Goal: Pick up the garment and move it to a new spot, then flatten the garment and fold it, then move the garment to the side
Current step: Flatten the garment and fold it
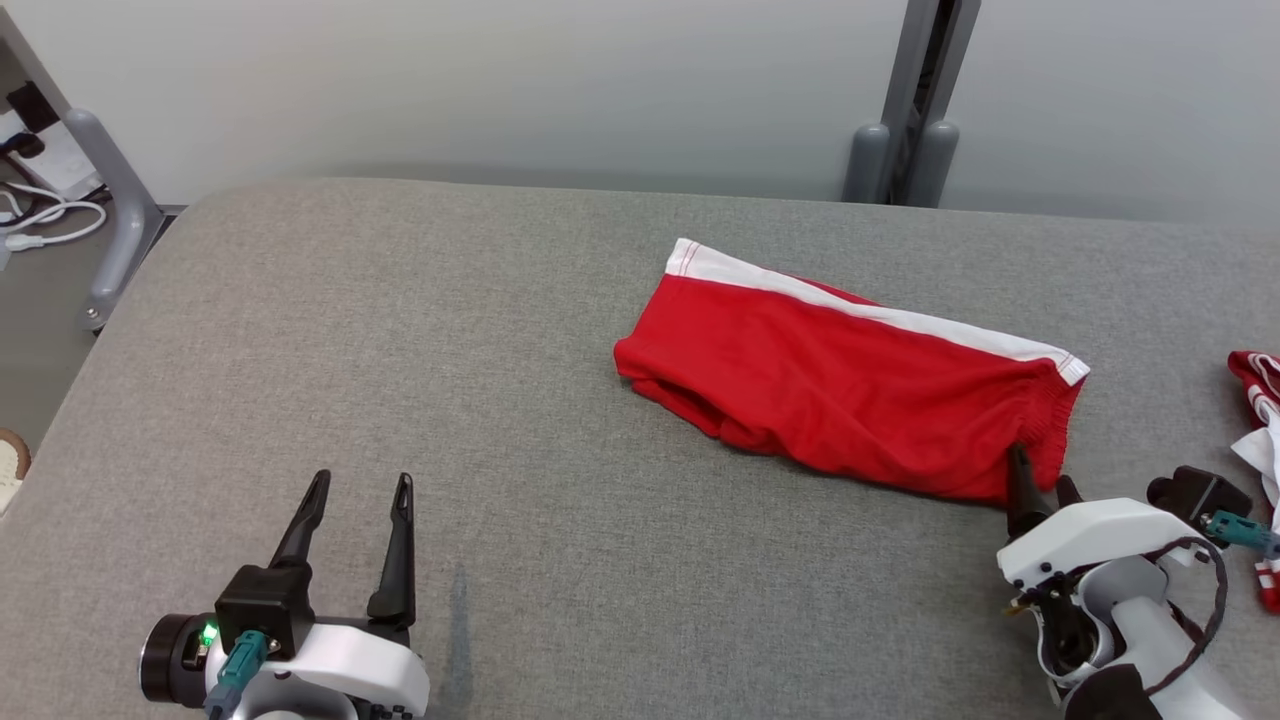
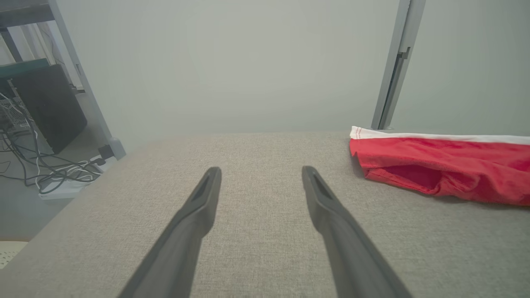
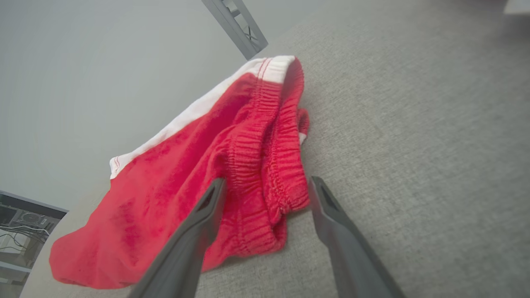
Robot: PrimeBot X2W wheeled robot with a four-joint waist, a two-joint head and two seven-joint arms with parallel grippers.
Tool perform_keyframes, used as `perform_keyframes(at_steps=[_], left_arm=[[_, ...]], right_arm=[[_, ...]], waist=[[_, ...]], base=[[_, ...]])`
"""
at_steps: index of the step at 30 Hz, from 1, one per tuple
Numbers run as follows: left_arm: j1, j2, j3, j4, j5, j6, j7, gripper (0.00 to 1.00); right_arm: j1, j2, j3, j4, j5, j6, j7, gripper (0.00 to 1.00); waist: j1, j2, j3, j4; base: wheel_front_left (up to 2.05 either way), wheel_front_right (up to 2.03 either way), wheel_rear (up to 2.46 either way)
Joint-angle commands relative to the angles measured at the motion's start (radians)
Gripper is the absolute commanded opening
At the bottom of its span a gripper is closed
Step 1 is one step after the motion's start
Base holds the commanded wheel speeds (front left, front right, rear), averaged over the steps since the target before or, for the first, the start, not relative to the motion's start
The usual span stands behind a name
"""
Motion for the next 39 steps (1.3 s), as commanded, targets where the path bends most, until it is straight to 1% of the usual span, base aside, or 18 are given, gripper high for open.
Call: perform_keyframes(at_steps=[1, 5, 8, 10, 18, 22, 23, 24, 25, 26, 30, 34, 37, 39], left_arm=[[-0.001, 0.0, 0.007, 0.002, 0.01, -0.007, -0.001, 1.0], [-0.004, -0.009, 0.016, 0.004, 0.021, -0.017, -0.001, 1.0], [-0.019, -0.016, 0.021, 0.005, 0.029, -0.023, -0.001, 1.0], [-0.029, -0.02, 0.022, 0.002, 0.029, -0.029, -0.001, 1.0], [-0.057, -0.03, 0.019, 0.005, 0.038, -0.043, -0.001, 1.0], [-0.064, -0.033, 0.02, 0.009, 0.042, -0.046, -0.001, 1.0], [-0.063, -0.033, 0.022, 0.011, 0.043, -0.048, -0.001, 1.0], [-0.062, -0.034, 0.024, 0.013, 0.044, -0.049, -0.001, 1.0], [-0.062, -0.035, 0.026, 0.016, 0.043, -0.05, -0.001, 1.0], [-0.063, -0.035, 0.029, 0.017, 0.044, -0.051, -0.001, 1.0], [-0.063, -0.037, 0.041, 0.02, 0.044, -0.051, -0.001, 1.0], [-0.062, -0.039, 0.045, 0.021, 0.047, -0.05, -0.001, 1.0], [-0.06, -0.039, 0.045, 0.022, 0.047, -0.051, -0.001, 1.0], [-0.056, -0.04, 0.044, 0.024, 0.047, -0.051, -0.001, 1.0]], right_arm=[[-0.018, -0.008, 0.015, 0.035, 0.022, 0.0, -0.016, 1.0], [-0.066, -0.008, 0.06, 0.129, 0.094, 0.0, -0.033, 1.0], [-0.1, -0.006, 0.076, 0.215, 0.129, 0.0, -0.048, 1.0], [-0.127, -0.006, 0.091, 0.252, 0.153, 0.0, -0.055, 1.0], [-0.191, 0.002, 0.17, 0.279, 0.3, 0.0, -0.046, 1.0], [-0.206, 0.004, 0.203, 0.279, 0.342, 0.001, -0.052, 1.0], [-0.209, 0.004, 0.214, 0.277, 0.354, 0.001, -0.056, 0.94], [-0.212, 0.004, 0.224, 0.274, 0.365, 0.001, -0.06, 0.62], [-0.212, 0.004, 0.235, 0.267, 0.373, 0.001, -0.063, 0.25], [-0.211, 0.004, 0.247, 0.26, 0.38, 0.001, -0.07, 0.0], [-0.21, 0.0, 0.277, 0.26, 0.381, 0.001, -0.088, 0.0], [-0.218, -0.003, 0.274, 0.274, 0.349, 0.001, -0.095, 0.0], [-0.219, -0.014, 0.263, 0.265, 0.311, 0.001, -0.096, 0.0], [-0.202, -0.011, 0.269, 0.236, 0.275, 0.001, -0.097, 0.0]], waist=[[0.0, 0.0, 0.002, 0.004], [0.0, 0.0, 0.007, 0.01], [0.0, 0.0, 0.014, 0.013], [0.0, 0.0, 0.024, 0.016], [0.0, 0.0, 0.059, 0.036], [0.0, 0.0, 0.067, 0.045], [0.0, 0.0, 0.069, 0.048], [0.0, 0.0, 0.069, 0.049], [0.0, 0.0, 0.07, 0.051], [0.0, 0.0, 0.071, 0.052], [0.0, 0.0, 0.069, 0.049], [0.0, 0.0, 0.064, 0.041], [0.0, 0.0, 0.061, 0.034], [0.0, 0.0, 0.057, 0.029]], base=[[0.0, 0.0, 0.0], [0.0, 0.0, 0.0], [0.0, 0.0, 0.0], [0.0, 0.0, 0.0], [0.0, 0.0, 0.0], [0.0, 0.0, 0.0], [0.0, 0.0, 0.0], [0.0, 0.0, 0.0], [0.0, 0.0, 0.0], [0.0, 0.0, 0.0], [0.0, 0.0, 0.0], [0.0, 0.0, 0.0], [0.0, 0.0, 0.0], [0.0, 0.0, 0.0]])
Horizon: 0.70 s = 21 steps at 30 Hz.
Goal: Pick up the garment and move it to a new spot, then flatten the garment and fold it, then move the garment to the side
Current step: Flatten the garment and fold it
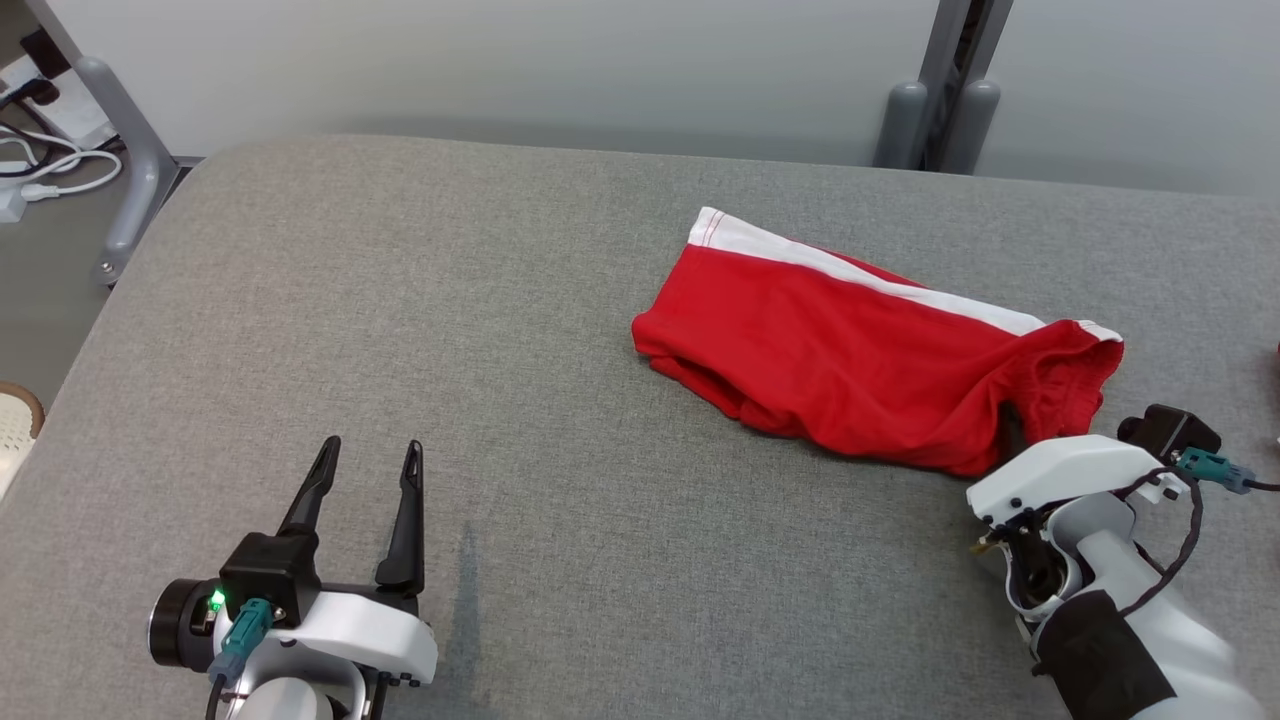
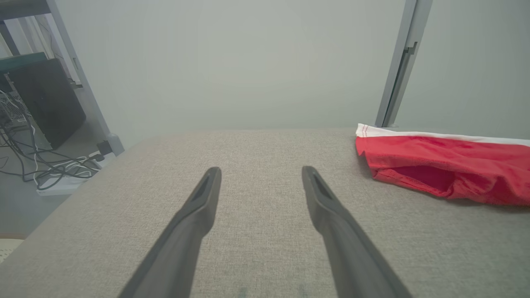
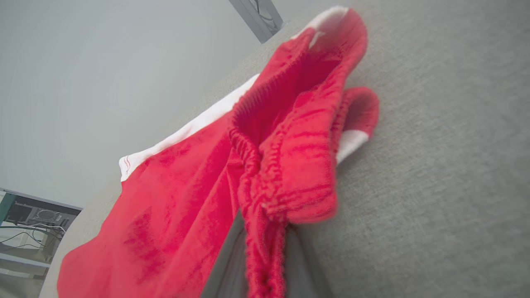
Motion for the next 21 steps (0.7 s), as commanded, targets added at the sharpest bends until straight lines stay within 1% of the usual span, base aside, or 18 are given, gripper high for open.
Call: perform_keyframes(at_steps=[1, 4, 6, 11, 19, 21], left_arm=[[-0.001, 0.003, 0.003, 0.003, 0.004, -0.004, -0.001, 1.0], [0.002, 0.002, 0.002, 0.007, 0.003, -0.004, -0.001, 1.0], [0.001, 0.002, -0.001, 0.009, 0.002, -0.004, -0.001, 1.0], [-0.001, 0.002, -0.01, 0.012, 0.003, -0.006, -0.001, 1.0], [-0.008, 0.002, -0.036, 0.008, -0.012, -0.006, -0.001, 1.0], [-0.015, 0.002, -0.043, 0.009, -0.018, -0.002, -0.001, 1.0]], right_arm=[[0.016, -0.004, 0.004, -0.009, -0.011, 0.002, -0.004, 0.0], [0.034, -0.007, 0.016, -0.016, -0.041, 0.002, -0.004, 0.0], [0.03, -0.034, 0.01, -0.002, -0.069, 0.002, -0.005, 0.0], [-0.001, -0.077, 0.002, 0.024, -0.145, 0.002, -0.005, 0.0], [-0.076, -0.189, 0.061, 0.064, -0.314, 0.001, -0.003, 0.0], [-0.088, -0.217, 0.054, 0.071, -0.335, 0.001, 0.01, 0.0]], waist=[[0.0, 0.0, -0.003, -0.002], [0.0, 0.0, -0.008, -0.006], [0.0, 0.0, -0.01, -0.008], [0.0, 0.0, -0.01, -0.003], [0.0, 0.0, 0.006, 0.031], [0.0, 0.0, 0.01, 0.042]], base=[[0.0, 0.0, 0.0], [0.0, 0.0, 0.0], [0.0, 0.0, 0.0], [0.0, 0.0, 0.0], [0.0, 0.0, 0.0], [0.0, 0.0, 0.0]])
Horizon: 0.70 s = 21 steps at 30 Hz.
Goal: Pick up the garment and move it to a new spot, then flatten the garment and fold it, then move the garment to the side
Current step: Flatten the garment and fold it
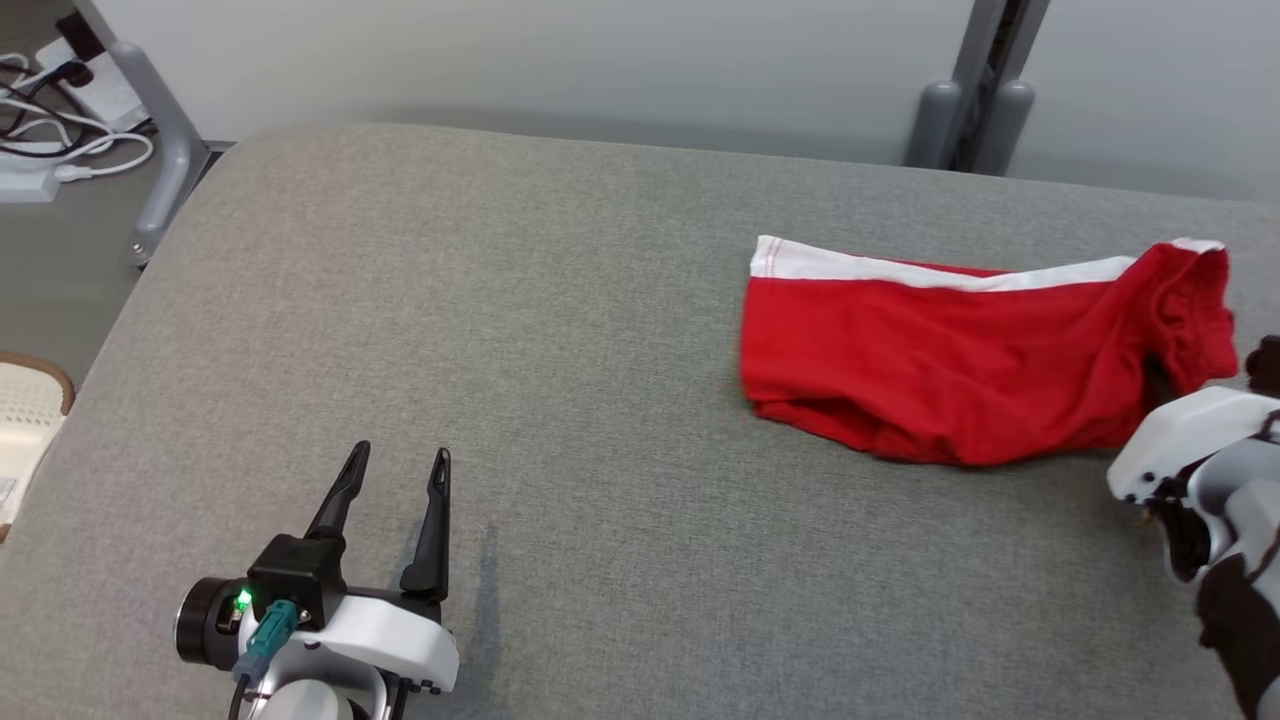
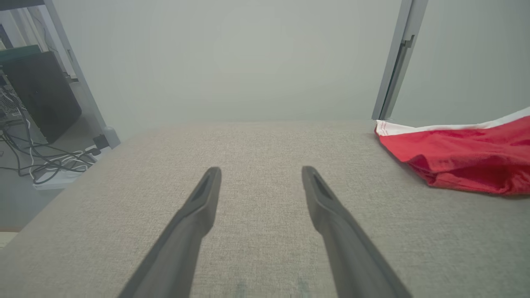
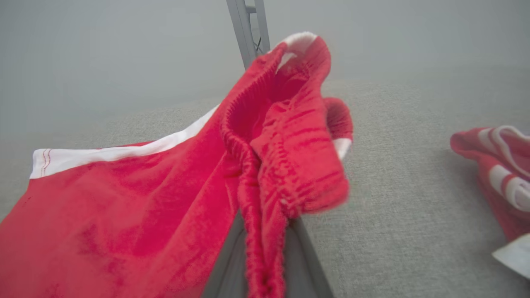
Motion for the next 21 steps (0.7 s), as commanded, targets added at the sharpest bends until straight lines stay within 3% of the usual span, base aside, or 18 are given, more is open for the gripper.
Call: perform_keyframes(at_steps=[1, 9, 21], left_arm=[[-0.019, 0.004, -0.005, -0.002, -0.012, 0.004, -0.001, 1.0], [-0.022, 0.003, -0.004, -0.003, -0.018, 0.01, -0.001, 1.0], [-0.01, 0.004, -0.018, 0.005, -0.026, 0.018, -0.001, 1.0]], right_arm=[[-0.019, -0.035, -0.012, 0.008, -0.023, 0.0, 0.01, 0.0], [-0.065, -0.023, -0.001, 0.011, -0.1, 0.0, 0.022, 0.0], [-0.127, 0.097, 0.037, 0.001, -0.146, 0.0, 0.036, 0.0]], waist=[[0.0, -0.0001, 0.007, 0.016], [0.0, -0.0001, -0.002, 0.03], [0.0, -0.0001, -0.023, 0.036]], base=[[0.0, 0.0, 0.0], [0.0, 0.0, 0.0], [0.0, 0.0, 0.0]])
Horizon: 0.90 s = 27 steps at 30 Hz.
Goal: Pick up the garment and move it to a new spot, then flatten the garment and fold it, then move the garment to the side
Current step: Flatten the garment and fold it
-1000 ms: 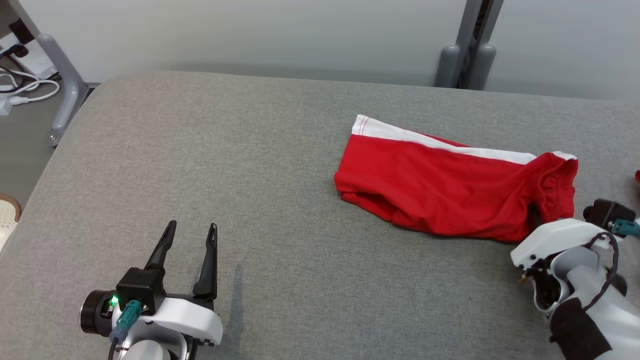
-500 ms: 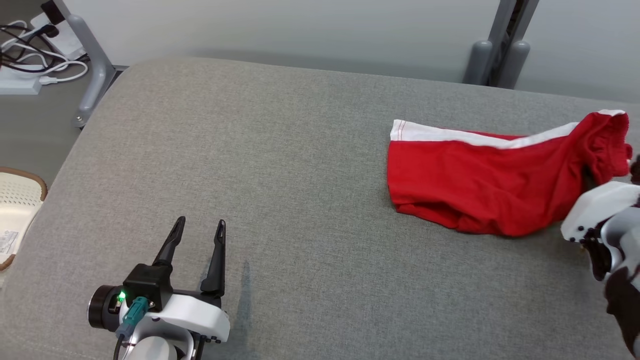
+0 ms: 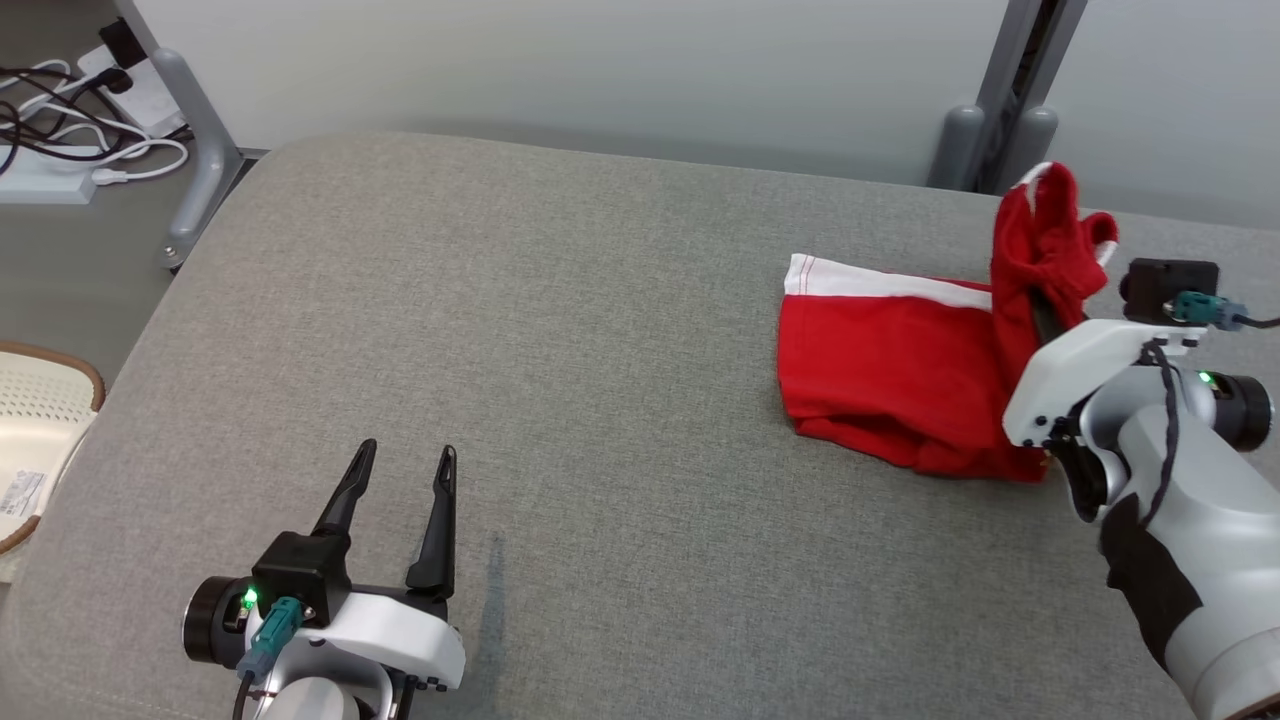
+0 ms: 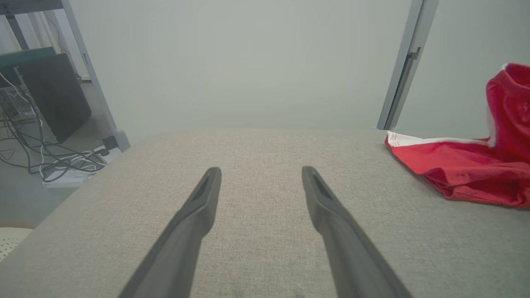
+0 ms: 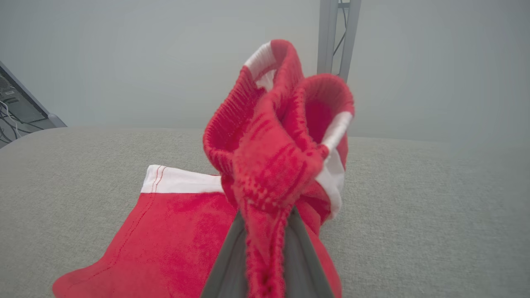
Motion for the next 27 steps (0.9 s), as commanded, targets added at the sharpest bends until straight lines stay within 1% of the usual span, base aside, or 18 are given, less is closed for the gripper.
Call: perform_keyframes(at_steps=[1, 8, 14, 21, 27], left_arm=[[0.0, 0.004, 0.001, -0.003, -0.003, 0.008, -0.001, 1.0], [0.001, 0.004, -0.01, 0.0, -0.016, 0.011, -0.001, 1.0], [-0.001, 0.004, -0.029, 0.001, -0.032, 0.019, -0.001, 1.0], [-0.01, 0.004, -0.049, 0.004, -0.048, 0.027, -0.001, 1.0], [-0.018, 0.004, -0.067, 0.004, -0.057, 0.033, -0.001, 1.0]], right_arm=[[-0.014, 0.008, 0.01, -0.006, -0.002, 0.0, 0.007, 0.0], [-0.028, 0.042, 0.05, -0.032, 0.003, 0.0, 0.039, 0.0], [-0.027, 0.052, 0.072, -0.03, 0.014, 0.0, 0.065, 0.0], [-0.021, 0.06, 0.061, -0.018, 0.043, 0.0, 0.099, 0.0], [-0.008, 0.067, 0.064, -0.007, 0.038, 0.0, 0.119, 0.0]], waist=[[0.0, -0.0001, 0.001, 0.006], [0.0, -0.0001, 0.011, 0.044], [0.0, -0.0001, 0.024, 0.081], [0.0, -0.0001, 0.038, 0.118], [0.0, -0.0001, 0.046, 0.139]], base=[[0.0, 0.0, 0.0], [0.0, 0.0, 0.0], [0.0, 0.0, 0.0], [0.0, 0.0, 0.0], [0.0, 0.0, 0.0]])
